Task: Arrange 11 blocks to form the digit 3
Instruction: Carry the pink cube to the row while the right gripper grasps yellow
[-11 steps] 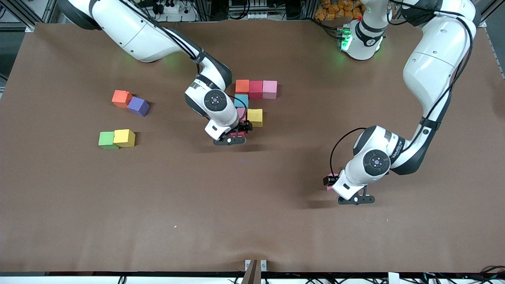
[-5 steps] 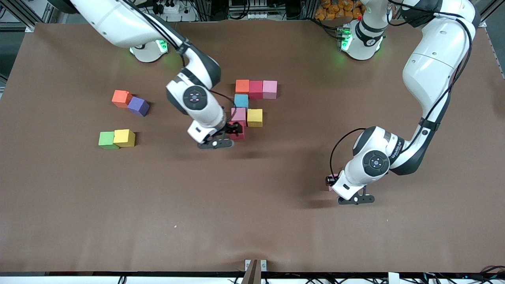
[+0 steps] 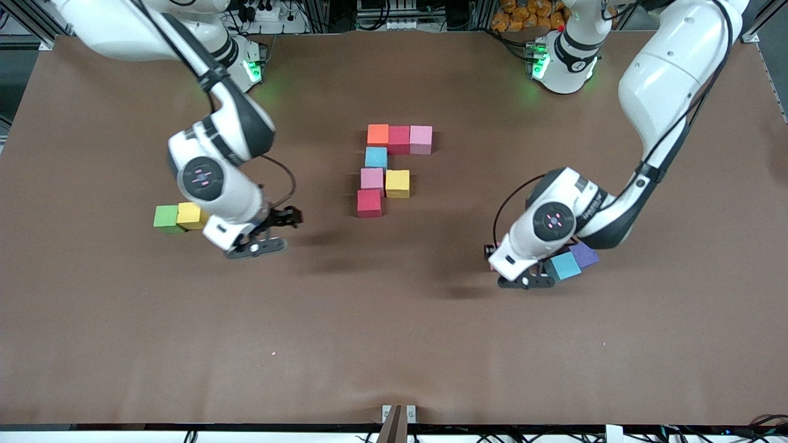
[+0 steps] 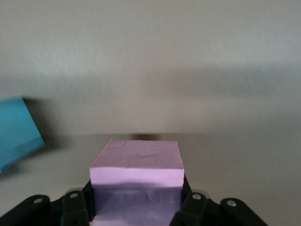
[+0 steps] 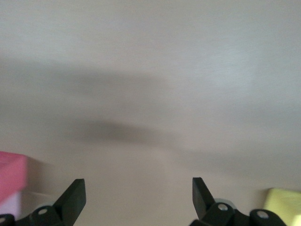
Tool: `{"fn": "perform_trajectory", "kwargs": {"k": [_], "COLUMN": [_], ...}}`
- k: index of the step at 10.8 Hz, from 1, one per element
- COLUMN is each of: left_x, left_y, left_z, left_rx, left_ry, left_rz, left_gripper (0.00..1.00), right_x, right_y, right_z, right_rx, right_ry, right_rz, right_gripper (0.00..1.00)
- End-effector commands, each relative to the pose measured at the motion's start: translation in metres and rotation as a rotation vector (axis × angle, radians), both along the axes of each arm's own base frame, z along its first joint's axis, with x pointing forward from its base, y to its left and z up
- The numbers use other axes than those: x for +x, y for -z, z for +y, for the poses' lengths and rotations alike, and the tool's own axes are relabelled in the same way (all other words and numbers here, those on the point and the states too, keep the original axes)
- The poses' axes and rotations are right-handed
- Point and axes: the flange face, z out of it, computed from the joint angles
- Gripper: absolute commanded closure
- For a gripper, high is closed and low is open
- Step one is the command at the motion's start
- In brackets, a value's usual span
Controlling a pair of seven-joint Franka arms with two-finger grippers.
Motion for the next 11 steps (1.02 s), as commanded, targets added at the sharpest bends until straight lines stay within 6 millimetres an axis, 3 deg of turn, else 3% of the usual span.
{"fn": "perform_trajectory", "kwargs": {"k": [1, 3, 6, 9, 11], "left_x": [-0.046, -0.069, -0.092, -0.121, -0.132], "left_y": [-0.016, -0.018, -0.019, -0.006, -0.006], "left_z": [-0.011, -0.035, -0.064, -0.086, -0.096], "left_rx": [0.045, 0.041, 0.046, 0.105, 0.132], "left_ry": [-0.133, -0.325, -0.662, -0.922, -1.121], "left_rz": [0.012, 0.034, 0.085, 0.098, 0.098], "left_gripper": [0.78, 0.78, 0.78, 0.78, 0.79], "right_x": [0.001, 0.001, -0.014, -0.017, -0.036], "right_y": [0.012, 0.024, 0.045, 0.050, 0.070], "right_z": [-0.069, -0.133, -0.181, -0.211, -0.202], "right_rx": [0.007, 0.050, 0.117, 0.190, 0.205], "right_ry": [-0.106, -0.328, -0.599, -0.891, -0.977], "right_rz": [0.033, 0.063, 0.104, 0.097, 0.095], "right_gripper": [0.00, 0.00, 0.00, 0.00, 0.00]}}
